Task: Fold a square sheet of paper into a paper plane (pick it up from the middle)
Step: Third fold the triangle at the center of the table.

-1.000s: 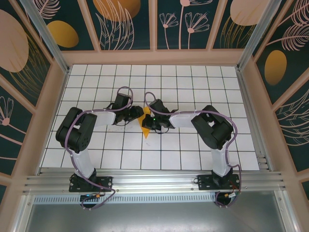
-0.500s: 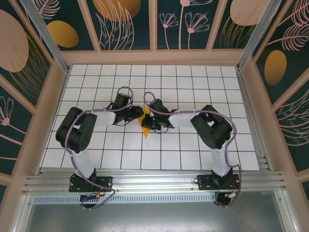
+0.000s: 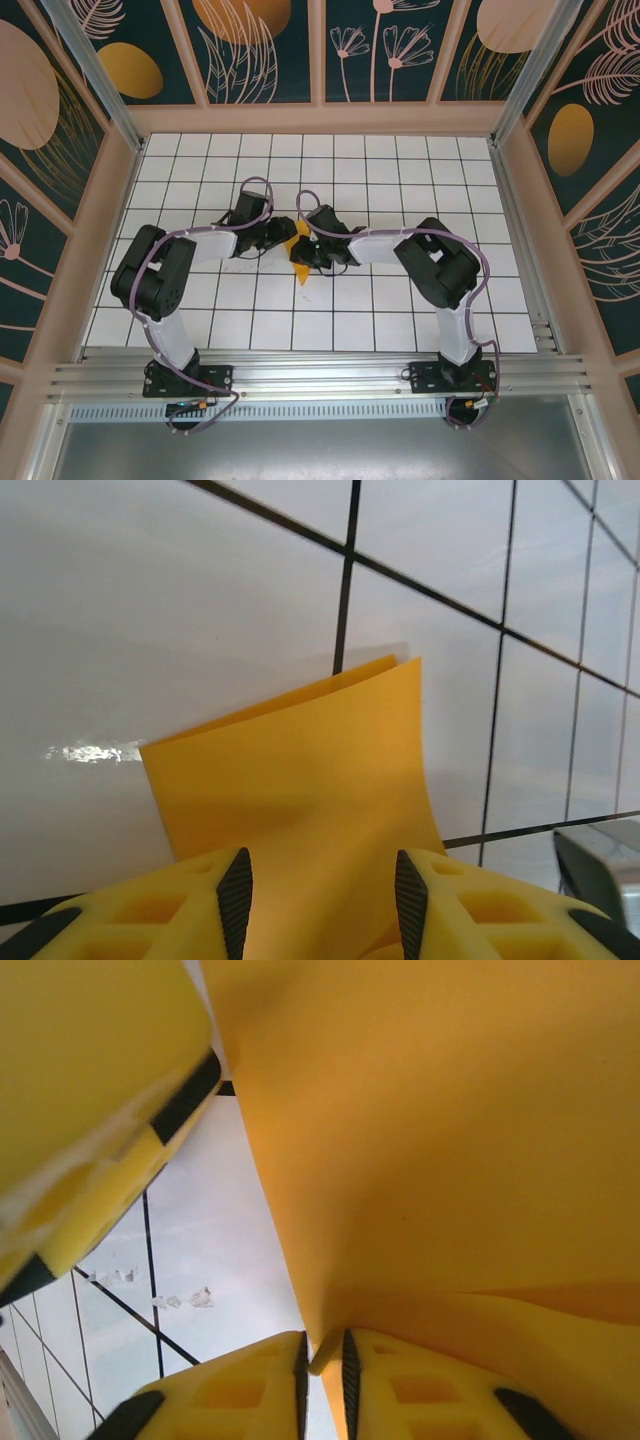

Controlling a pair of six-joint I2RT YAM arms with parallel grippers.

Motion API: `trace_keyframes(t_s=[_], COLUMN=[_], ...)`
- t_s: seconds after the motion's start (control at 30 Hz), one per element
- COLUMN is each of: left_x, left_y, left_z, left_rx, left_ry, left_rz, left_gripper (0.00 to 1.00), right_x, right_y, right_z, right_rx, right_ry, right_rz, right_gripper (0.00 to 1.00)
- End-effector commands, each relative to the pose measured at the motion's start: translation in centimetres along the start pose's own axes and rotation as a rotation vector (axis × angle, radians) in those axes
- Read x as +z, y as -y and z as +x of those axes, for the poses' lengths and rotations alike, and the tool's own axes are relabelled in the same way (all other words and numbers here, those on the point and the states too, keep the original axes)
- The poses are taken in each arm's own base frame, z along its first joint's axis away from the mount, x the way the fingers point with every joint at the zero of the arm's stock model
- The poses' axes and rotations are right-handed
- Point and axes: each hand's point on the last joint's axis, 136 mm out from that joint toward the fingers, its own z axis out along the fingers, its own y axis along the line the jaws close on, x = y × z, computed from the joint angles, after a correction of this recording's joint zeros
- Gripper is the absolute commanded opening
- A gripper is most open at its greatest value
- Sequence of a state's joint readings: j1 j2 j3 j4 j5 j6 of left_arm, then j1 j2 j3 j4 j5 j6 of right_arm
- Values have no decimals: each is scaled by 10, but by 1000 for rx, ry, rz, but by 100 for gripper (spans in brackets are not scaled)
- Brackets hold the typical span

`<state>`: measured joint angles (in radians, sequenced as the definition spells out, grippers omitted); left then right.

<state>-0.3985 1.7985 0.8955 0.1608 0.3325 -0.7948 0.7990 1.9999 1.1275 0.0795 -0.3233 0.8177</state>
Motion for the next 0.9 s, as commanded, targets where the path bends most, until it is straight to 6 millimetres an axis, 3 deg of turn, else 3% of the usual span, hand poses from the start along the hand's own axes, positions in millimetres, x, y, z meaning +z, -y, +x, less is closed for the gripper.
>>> trace_keyframes(t_s=[0.0,0.2,0.87], left_x=[-16,-31,-31], left_y=[2,-3,-6], left_z=[-10,-19,-2], left_rx=[-29,-53,-70], left_ry=[37,75,21], left_rz=[14,19,68], left_gripper=[46,47,44], right_x=[8,7,3], right_y=[20,19,18], right_z=[6,7,8], right_rx=[-7,-10,-7], right_ry=[-9,-6,2], right_rz=[71,60,20], right_gripper=[27,40,30])
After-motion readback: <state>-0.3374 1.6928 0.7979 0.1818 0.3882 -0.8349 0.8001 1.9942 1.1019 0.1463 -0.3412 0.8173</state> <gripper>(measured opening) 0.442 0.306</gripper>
